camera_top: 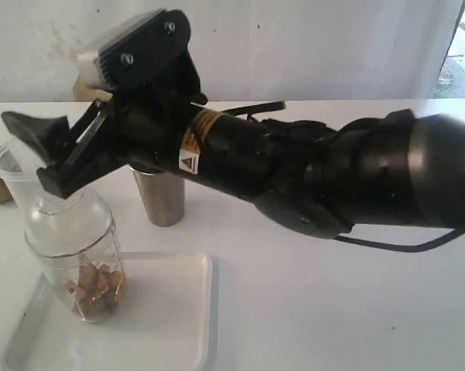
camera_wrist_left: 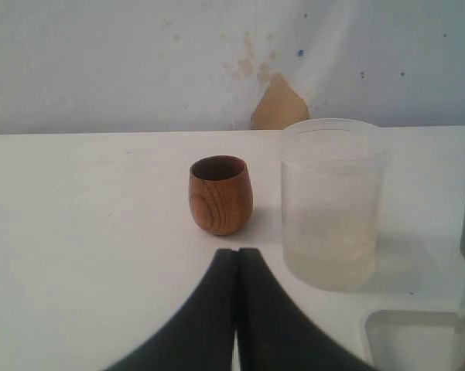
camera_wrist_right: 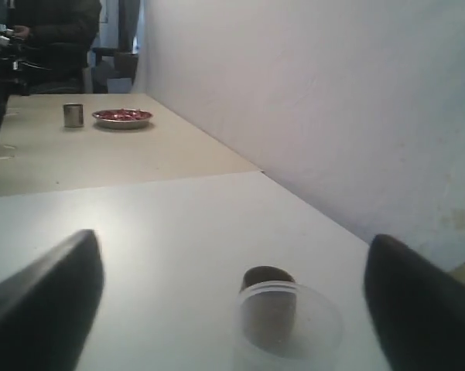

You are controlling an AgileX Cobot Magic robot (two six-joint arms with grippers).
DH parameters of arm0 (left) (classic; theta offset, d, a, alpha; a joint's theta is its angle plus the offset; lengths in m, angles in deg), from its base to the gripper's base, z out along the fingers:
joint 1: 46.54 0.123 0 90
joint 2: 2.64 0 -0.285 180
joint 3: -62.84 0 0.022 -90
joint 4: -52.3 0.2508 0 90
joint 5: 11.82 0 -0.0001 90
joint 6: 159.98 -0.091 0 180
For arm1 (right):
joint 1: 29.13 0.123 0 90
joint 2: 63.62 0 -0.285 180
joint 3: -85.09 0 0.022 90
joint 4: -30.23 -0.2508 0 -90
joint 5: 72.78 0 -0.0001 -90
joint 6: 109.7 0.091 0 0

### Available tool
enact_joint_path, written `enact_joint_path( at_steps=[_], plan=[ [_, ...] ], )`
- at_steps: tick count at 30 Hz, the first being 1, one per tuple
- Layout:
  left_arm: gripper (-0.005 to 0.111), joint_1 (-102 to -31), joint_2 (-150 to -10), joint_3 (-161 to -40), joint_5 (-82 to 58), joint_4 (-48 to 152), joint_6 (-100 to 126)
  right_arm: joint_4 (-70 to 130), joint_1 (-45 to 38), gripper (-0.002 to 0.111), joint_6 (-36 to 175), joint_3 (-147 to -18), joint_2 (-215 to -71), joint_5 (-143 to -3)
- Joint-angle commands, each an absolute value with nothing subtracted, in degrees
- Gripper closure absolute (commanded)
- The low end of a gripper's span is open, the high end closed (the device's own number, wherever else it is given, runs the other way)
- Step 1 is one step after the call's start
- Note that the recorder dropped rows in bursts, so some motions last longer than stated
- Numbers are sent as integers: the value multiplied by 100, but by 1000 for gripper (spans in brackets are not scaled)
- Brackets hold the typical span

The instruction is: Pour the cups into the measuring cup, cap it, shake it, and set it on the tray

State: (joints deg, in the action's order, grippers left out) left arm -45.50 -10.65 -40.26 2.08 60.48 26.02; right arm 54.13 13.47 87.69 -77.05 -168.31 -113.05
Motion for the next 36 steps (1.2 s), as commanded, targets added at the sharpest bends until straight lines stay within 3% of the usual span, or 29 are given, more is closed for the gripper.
enact_joint_path(
  at_steps=[1, 3, 10, 14, 21, 36],
  plan=[
    [107, -4567, -1042, -3994, 178, 6068, 2610, 5377, 1313, 81, 8847, -7729, -15998, -10203],
    [107, -4567, -1042, -3994, 178, 6068, 2610, 5358, 1313, 108, 8880, -7729, -15448, -9386],
    [107, -4567, -1042, -3994, 178, 6068, 2610, 5218, 1313, 108, 8890, -7611, -13198, -6248],
    [107, -4567, -1042, -3994, 178, 6068, 2610, 4936, 1313, 108, 8699, -7100, -11719, -5160],
    [107, -4567, -1042, -3994, 178, 6068, 2610, 4338, 1313, 108, 8699, -6564, -9758, -4386],
    [107, -4567, -1042, -3994, 178, 6068, 2610, 5153, 1313, 108, 8662, -6536, -8123, -3305]
  ],
)
